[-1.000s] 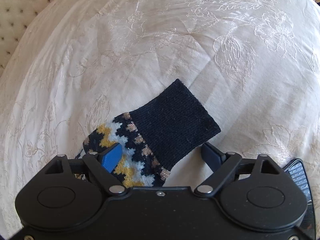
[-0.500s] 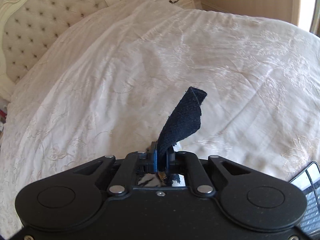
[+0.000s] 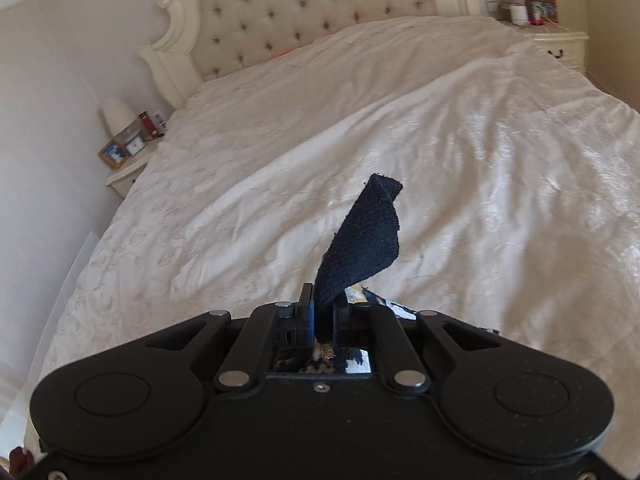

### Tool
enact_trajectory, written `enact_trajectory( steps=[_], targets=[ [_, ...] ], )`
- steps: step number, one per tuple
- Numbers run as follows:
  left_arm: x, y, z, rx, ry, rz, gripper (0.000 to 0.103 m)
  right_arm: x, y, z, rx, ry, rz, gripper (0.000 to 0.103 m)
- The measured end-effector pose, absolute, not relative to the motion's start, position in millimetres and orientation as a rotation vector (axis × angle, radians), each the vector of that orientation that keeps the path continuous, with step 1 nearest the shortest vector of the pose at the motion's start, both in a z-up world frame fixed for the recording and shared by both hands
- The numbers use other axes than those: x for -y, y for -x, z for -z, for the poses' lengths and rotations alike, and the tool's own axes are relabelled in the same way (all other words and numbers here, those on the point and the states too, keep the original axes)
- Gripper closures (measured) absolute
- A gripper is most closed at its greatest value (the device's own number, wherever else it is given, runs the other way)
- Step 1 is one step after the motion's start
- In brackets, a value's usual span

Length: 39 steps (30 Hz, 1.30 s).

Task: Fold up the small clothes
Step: 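Lift the sleeve and lay it across the sweater body, open right tool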

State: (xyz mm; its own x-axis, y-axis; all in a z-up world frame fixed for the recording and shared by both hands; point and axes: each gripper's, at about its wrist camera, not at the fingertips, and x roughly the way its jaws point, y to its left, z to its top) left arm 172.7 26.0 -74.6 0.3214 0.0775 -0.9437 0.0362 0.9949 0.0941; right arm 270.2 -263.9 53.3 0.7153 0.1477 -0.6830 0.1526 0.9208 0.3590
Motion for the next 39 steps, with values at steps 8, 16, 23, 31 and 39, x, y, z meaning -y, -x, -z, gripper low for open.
enact_trajectory(
  steps=[8,16,23,31,39],
  targets=[
    [-74.7,-181.7,83.8,-1.258,-0.119,-0.058,0.019,139.6,-291.7,-3.0,-0.882,-0.360,-0.145,0.090],
    [-100.6,-188.3,93.6,-1.271,-0.135,-0.073,0.019,63.1,-293.9,43.2,-0.981,-0.261,-0.211,0.078],
    [-97.3,-198.7,96.4,-1.265,-0.126,-0.077,0.019,52.1,-281.6,48.1,-0.959,-0.253,-0.313,0.046],
    [-62.5,-225.0,100.5,-1.232,-0.147,-0.043,0.019,116.6,-268.2,50.6,-0.972,-0.243,-0.175,0.046],
    [-11.5,-266.5,123.0,-1.220,-0.171,0.005,0.019,218.7,-251.1,67.9,-1.012,-0.265,0.067,0.046]
  ],
)
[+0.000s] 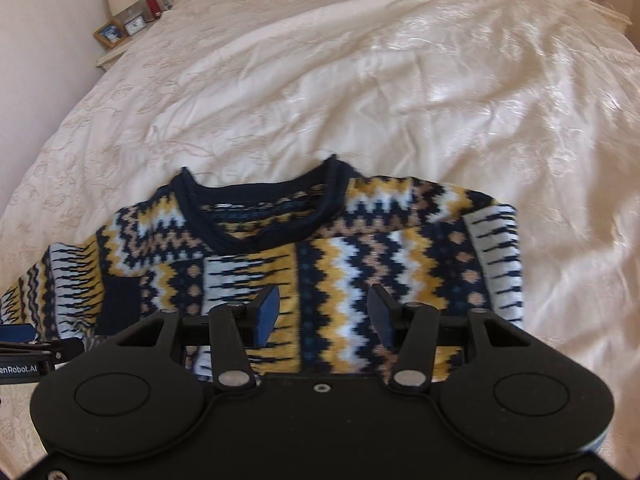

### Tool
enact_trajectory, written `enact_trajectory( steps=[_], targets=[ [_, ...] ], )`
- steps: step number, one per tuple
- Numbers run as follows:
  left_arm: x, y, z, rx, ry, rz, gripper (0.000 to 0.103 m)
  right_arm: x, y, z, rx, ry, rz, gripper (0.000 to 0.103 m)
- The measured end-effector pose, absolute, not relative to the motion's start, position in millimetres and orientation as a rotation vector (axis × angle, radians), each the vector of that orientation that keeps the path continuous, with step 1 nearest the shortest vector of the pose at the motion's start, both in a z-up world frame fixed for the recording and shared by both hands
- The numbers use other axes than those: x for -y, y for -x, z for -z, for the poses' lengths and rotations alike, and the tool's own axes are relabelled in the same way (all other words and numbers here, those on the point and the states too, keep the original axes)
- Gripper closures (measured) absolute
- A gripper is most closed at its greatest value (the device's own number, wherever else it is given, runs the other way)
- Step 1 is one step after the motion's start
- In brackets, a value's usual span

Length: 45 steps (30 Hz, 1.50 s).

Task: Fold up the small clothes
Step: 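Lift the sleeve and lay it across the sweater body, open right tool, then move the left tool to the other sleeve's navy cuff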

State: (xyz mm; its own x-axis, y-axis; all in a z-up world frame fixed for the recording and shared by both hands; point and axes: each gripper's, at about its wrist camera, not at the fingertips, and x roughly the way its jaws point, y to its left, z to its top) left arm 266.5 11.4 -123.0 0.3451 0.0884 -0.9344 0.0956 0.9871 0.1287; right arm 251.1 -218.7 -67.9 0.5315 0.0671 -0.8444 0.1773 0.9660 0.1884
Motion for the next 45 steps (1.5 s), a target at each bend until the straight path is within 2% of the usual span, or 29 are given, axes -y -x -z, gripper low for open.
enact_trajectory(
  steps=[6,10,14,22,23,24,25,30,33,35,37,38,39,40,42,45],
  targets=[
    [9.4,-289.7,154.5,-1.237,-0.212,-0.010,0.019,279.9,-243.9,80.9,-1.029,-0.290,0.197,0.046],
    [7.6,-300.1,185.2,-1.312,-0.223,-0.051,0.019,303.9,-246.2,94.7,-1.043,-0.303,0.230,0.046],
    [-2.9,-300.4,204.8,-1.322,-0.153,-0.056,0.014,314.9,-255.7,111.2,-1.063,-0.321,0.239,0.046],
    [0.0,-301.8,211.9,-1.313,-0.198,-0.056,0.002,322.8,-271.5,138.2,-1.088,-0.373,0.231,0.047],
    [-0.7,-302.2,212.3,-1.313,-0.194,-0.055,0.001,322.3,-272.4,139.0,-1.090,-0.374,0.228,0.049],
    [-2.6,-301.9,212.6,-1.313,-0.193,-0.055,0.000,321.7,-273.0,139.4,-1.090,-0.379,0.210,0.063],
    [-4.3,-301.4,212.7,-1.312,-0.196,-0.052,0.000,320.8,-273.6,139.2,-1.092,-0.385,0.193,0.089],
    [-0.9,-303.4,213.1,-1.310,-0.204,-0.047,0.000,306.4,-273.2,119.0,-1.064,-0.259,0.205,0.092],
    [0.0,-302.2,212.4,-1.305,-0.207,-0.055,0.000,311.0,-274.1,125.9,-1.100,-0.273,0.232,0.092],
    [2.6,-301.5,212.9,-1.298,-0.212,-0.062,0.000,311.0,-277.7,136.6,-1.123,-0.273,0.226,0.091],
    [5.1,-300.0,212.6,-1.292,-0.216,-0.066,0.000,308.2,-280.8,139.0,-1.129,-0.257,0.230,0.080],
    [5.6,-299.5,212.6,-1.290,-0.216,-0.067,0.000,307.1,-281.3,136.4,-1.127,-0.254,0.240,0.080],
    [5.6,-299.7,212.6,-1.288,-0.217,-0.068,0.000,306.4,-280.7,132.4,-1.121,-0.252,0.255,0.071],
    [5.7,-298.6,212.0,-1.287,-0.218,-0.066,0.000,305.4,-278.7,126.6,-1.110,-0.249,0.272,0.056],
    [4.4,-298.8,210.6,-1.289,-0.216,-0.062,0.000,303.8,-272.9,113.4,-1.072,-0.254,0.285,0.040],
    [2.0,-298.8,205.4,-1.292,-0.211,-0.049,0.002,296.9,-261.3,90.6,-1.027,-0.259,0.283,0.037]
  ],
)
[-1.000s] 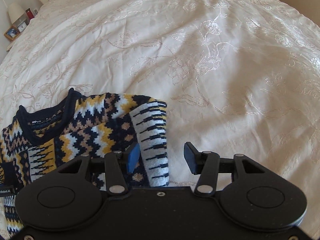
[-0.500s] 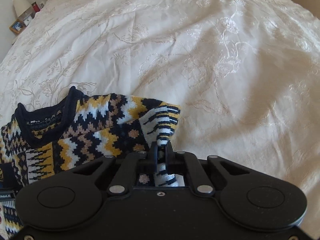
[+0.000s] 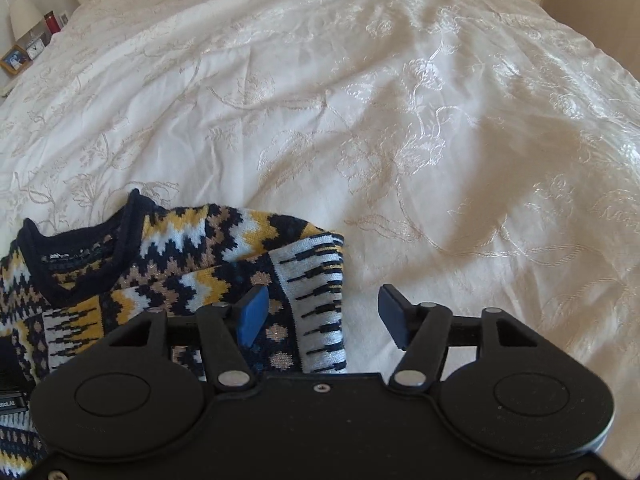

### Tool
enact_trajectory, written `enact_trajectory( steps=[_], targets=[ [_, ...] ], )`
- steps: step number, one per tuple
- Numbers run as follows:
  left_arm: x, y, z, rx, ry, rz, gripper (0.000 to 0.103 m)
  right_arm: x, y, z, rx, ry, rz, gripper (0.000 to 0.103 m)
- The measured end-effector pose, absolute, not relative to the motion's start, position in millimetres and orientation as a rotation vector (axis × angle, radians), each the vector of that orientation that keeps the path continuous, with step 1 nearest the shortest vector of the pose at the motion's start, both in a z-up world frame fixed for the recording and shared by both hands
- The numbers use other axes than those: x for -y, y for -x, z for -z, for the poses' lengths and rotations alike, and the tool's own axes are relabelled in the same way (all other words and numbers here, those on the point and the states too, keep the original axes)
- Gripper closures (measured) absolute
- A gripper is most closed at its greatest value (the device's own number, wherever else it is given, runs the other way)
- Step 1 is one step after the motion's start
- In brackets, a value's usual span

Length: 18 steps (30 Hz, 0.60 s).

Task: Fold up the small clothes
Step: 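Move the left tool to the other sleeve's navy cuff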

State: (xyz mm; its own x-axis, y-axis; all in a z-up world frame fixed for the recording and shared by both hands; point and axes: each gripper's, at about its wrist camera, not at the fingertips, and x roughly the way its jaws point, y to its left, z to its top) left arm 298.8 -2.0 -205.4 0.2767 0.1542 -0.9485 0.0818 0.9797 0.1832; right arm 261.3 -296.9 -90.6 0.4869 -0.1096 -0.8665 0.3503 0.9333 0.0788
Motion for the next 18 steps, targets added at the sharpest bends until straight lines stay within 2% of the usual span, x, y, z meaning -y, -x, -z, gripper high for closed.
enact_trajectory(
  steps=[2,4,9,18],
  targets=[
    [-1.3,-295.3,197.1,-1.288,-0.194,-0.032,0.011,288.4,-252.5,76.9,-1.006,-0.249,0.277,0.030],
    [-5.1,-287.7,188.5,-1.284,-0.176,-0.024,0.012,278.7,-242.7,64.9,-0.979,-0.248,0.259,0.022],
    [-30.0,-253.7,167.0,-1.252,-0.148,-0.055,0.012,247.2,-223.4,48.8,-0.978,-0.212,0.196,0.011],
    [-143.3,-200.6,138.7,-1.229,-0.032,-0.263,0.012,181.1,-195.7,50.3,-1.003,-0.173,0.061,0.011]
  ],
)
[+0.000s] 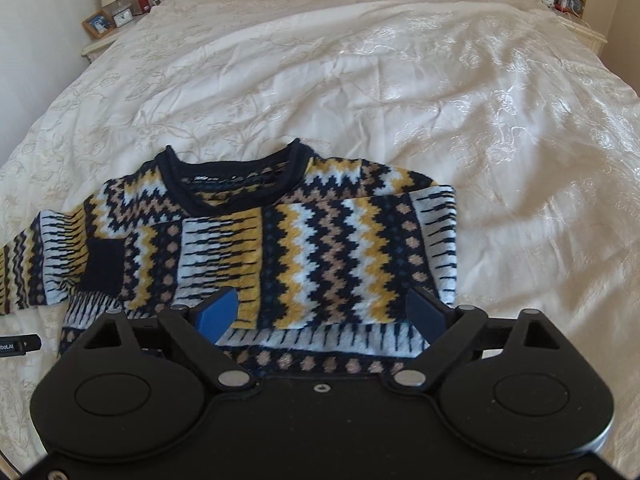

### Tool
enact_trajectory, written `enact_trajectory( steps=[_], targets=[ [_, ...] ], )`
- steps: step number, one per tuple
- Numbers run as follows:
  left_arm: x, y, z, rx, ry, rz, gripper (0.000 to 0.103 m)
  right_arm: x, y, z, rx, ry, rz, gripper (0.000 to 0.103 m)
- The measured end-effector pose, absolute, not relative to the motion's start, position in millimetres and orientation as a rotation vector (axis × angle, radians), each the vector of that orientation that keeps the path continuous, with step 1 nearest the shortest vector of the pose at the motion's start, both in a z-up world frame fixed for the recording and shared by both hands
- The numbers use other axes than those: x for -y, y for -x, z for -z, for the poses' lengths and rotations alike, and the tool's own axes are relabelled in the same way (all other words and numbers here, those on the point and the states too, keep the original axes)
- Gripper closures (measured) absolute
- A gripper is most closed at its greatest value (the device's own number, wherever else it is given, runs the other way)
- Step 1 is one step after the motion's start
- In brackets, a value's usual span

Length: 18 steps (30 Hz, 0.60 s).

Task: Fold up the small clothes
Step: 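Move the left tool to the other sleeve's navy cuff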

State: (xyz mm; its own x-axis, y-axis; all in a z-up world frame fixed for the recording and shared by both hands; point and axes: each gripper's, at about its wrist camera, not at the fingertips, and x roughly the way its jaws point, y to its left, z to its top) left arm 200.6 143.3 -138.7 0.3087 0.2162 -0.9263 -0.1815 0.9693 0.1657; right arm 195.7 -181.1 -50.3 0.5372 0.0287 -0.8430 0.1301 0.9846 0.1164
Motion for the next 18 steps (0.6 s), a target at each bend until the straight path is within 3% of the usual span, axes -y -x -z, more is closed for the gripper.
enact_trajectory(
  steps=[4,18],
  targets=[
    [-205.4,-190.6,129.8,-1.212,0.024,-0.380,0.012,152.2,-187.6,47.8,-0.969,-0.173,0.023,0.004],
    [-341.4,-205.9,132.9,-1.142,0.189,-0.594,0.012,83.4,-186.1,40.6,-0.968,-0.196,-0.010,0.003]
  ],
)
